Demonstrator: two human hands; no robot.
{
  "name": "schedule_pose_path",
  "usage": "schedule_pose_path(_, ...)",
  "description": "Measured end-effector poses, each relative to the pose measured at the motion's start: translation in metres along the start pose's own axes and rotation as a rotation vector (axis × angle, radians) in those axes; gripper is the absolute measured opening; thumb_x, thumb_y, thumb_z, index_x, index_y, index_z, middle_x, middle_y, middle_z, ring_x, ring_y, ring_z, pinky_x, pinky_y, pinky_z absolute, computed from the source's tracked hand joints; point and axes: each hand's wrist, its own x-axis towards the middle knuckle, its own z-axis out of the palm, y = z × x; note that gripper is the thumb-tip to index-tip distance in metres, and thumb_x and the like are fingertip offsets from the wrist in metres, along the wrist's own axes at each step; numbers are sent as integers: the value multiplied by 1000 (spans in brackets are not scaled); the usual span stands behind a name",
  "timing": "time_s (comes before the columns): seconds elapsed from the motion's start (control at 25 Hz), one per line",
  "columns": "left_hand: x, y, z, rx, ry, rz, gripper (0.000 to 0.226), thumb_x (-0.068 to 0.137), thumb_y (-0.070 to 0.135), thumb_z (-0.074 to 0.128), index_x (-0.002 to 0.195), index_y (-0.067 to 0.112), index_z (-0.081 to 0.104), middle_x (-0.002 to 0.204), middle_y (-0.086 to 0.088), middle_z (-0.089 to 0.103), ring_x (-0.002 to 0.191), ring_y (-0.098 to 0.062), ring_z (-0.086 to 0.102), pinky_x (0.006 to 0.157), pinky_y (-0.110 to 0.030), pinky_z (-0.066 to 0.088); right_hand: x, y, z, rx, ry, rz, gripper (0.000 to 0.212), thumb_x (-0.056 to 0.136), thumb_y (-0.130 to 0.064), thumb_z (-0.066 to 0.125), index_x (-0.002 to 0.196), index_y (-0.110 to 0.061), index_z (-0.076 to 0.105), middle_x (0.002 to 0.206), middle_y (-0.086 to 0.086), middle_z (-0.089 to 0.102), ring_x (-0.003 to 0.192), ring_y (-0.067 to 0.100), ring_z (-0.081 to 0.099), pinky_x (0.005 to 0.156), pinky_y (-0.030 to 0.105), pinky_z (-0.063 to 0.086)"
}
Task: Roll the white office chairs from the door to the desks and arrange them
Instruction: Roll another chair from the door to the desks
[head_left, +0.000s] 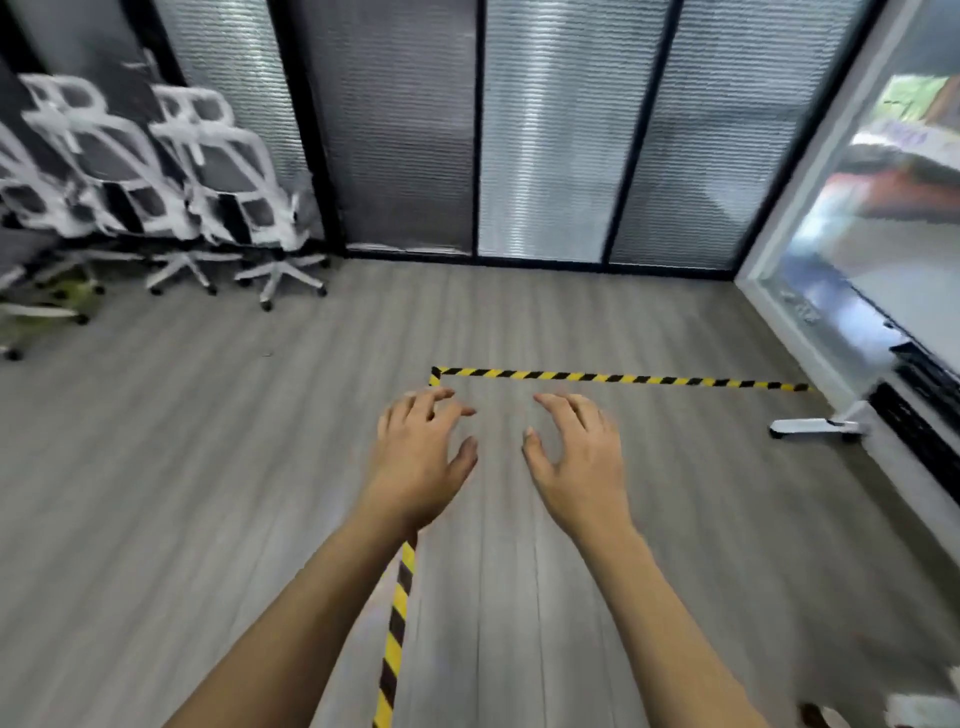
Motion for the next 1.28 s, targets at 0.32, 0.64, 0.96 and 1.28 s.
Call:
schedule_pose_path(0.32, -16, -292, -143, 170, 142, -295, 35, 89, 38, 61, 123, 30, 58, 136, 0, 53, 121, -29, 51, 98, -44, 39, 71, -243, 241, 199, -248, -194, 43, 90, -40, 50, 131, -26, 59, 122, -8, 56, 112, 16, 55, 95, 40, 46)
schedule_pose_path(0.64, 15, -533, -210, 192, 239, -517, 36, 93, 39, 56, 128, 31, 55, 140, 2, 49, 127, -24, 46, 104, -42, 35, 161, -412, 462, 266, -421, -369, 41, 94, -37, 56, 134, -30, 54, 125, -10, 55, 118, 12, 51, 105, 35, 37)
schedule_pose_path(0.96, 75, -789, -320, 302, 278, -752, 36, 93, 38, 56, 128, 33, 54, 139, 4, 49, 124, -23, 48, 102, -38, 31, 276, -627, 695, 426, -581, -542, 44, 94, -38, 55, 136, -30, 52, 126, -9, 54, 117, 13, 50, 107, 40, 38)
schedule_pose_path(1.28, 101, -1088, -434, 342, 407, -916, 37, 94, 37, 55, 131, 31, 53, 135, 4, 49, 121, -21, 44, 97, -37, 32, 356, -876, 936, 471, -666, -721, 51, 94, -36, 57, 143, -32, 45, 127, -7, 55, 117, 15, 51, 104, 39, 39)
